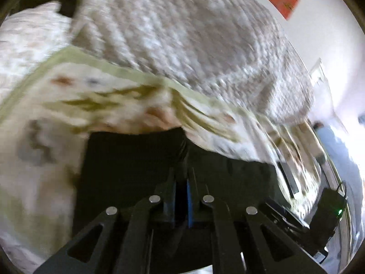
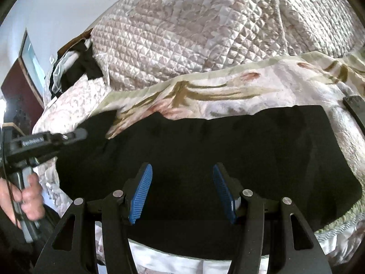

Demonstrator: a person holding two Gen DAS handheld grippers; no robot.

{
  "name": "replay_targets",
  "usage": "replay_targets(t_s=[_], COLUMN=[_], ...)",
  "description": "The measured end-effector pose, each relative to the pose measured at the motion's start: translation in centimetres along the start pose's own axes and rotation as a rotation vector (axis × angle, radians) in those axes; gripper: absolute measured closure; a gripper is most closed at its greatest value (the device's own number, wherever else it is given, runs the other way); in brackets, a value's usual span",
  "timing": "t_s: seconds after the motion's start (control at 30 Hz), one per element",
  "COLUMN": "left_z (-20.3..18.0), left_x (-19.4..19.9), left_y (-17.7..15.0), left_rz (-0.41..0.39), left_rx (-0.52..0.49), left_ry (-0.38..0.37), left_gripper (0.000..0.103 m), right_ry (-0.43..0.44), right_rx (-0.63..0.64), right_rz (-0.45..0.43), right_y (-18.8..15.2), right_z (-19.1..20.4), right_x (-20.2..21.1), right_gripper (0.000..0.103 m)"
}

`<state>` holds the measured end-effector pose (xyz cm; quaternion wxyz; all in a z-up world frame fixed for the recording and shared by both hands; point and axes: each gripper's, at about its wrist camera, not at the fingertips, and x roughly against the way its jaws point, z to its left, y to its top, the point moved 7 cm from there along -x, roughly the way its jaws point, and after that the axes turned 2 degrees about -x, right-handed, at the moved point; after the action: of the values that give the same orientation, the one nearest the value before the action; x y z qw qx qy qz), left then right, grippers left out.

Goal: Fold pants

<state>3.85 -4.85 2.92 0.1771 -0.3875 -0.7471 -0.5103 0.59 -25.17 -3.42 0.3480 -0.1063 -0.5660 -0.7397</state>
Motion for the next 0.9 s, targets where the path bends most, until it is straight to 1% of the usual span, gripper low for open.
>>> replay_targets(t_s=[0.1, 0.2, 0.27, 0.33, 0.43, 0.47, 0.5, 0.53, 0.57, 0.6, 0.67, 0.73, 0.77, 0.83, 0.9], left_z=[-2.5, -4.2, -4.7, -4.9, -4.8, -4.9, -4.7, -4.4, -3.7, -2.6, 0.2, 3.1, 4.3, 6.1, 7.0], left_x=[-3.4, -6.1, -6.7, -6.2, -4.0, -3.3, -2.3, -1.5, -0.7, 0.0, 0.8, 0.9, 0.8, 0.7, 0.3], left_y=[-1.9, -4.6, -5.6, -6.0, -5.3, -4.9, -4.3, -3.7, -3.0, -2.3, -1.1, -0.6, -0.6, -0.7, -1.0], left_rz=[0.074, 0.168, 0.203, 0.211, 0.199, 0.183, 0.154, 0.123, 0.089, 0.06, 0.004, 0.0, 0.004, 0.005, 0.006], left_rx=[-0.017, -0.028, -0.052, -0.051, -0.025, -0.024, -0.024, -0.024, -0.026, -0.029, -0.037, -0.024, -0.013, -0.01, -0.008], left_ry=[-0.044, -0.071, -0.077, -0.104, -0.172, -0.184, -0.197, -0.2, -0.184, -0.146, -0.026, 0.071, 0.1, 0.138, 0.148], left_gripper=[0.095, 0.095, 0.094, 0.094, 0.078, 0.069, 0.062, 0.061, 0.059, 0.057, 0.057, 0.057, 0.057, 0.057, 0.057], right_ry=[-0.006, -0.004, 0.006, 0.014, 0.036, 0.047, 0.062, 0.072, 0.088, 0.111, 0.137, 0.153, 0.173, 0.187, 0.174], right_rx=[-0.031, -0.062, -0.074, -0.075, -0.071, -0.073, -0.079, -0.081, -0.086, -0.093, -0.091, -0.071, -0.064, -0.058, -0.052], right_rz=[0.001, 0.013, 0.019, 0.025, 0.034, 0.04, 0.048, 0.053, 0.062, 0.074, 0.093, 0.124, 0.145, 0.181, 0.22], right_y=[-0.1, -0.2, -0.3, -0.3, -0.5, -0.6, -0.7, -0.8, -0.8, -1.0, -1.2, -1.5, -1.6, -1.7, -1.9], right_z=[-1.0, -1.7, -1.8, -1.7, -1.2, -1.0, -0.9, -0.8, -0.6, -0.3, 0.4, 1.4, 2.1, 2.9, 3.2], right_x=[0.3, 0.2, 0.1, -0.1, -0.4, -0.6, -0.7, -0.8, -1.0, -1.1, -1.5, -2.3, -2.8, -3.8, -5.3], right_gripper=[0.047, 0.047, 0.047, 0.047, 0.047, 0.047, 0.047, 0.047, 0.047, 0.047, 0.047, 0.047, 0.047, 0.05, 0.051])
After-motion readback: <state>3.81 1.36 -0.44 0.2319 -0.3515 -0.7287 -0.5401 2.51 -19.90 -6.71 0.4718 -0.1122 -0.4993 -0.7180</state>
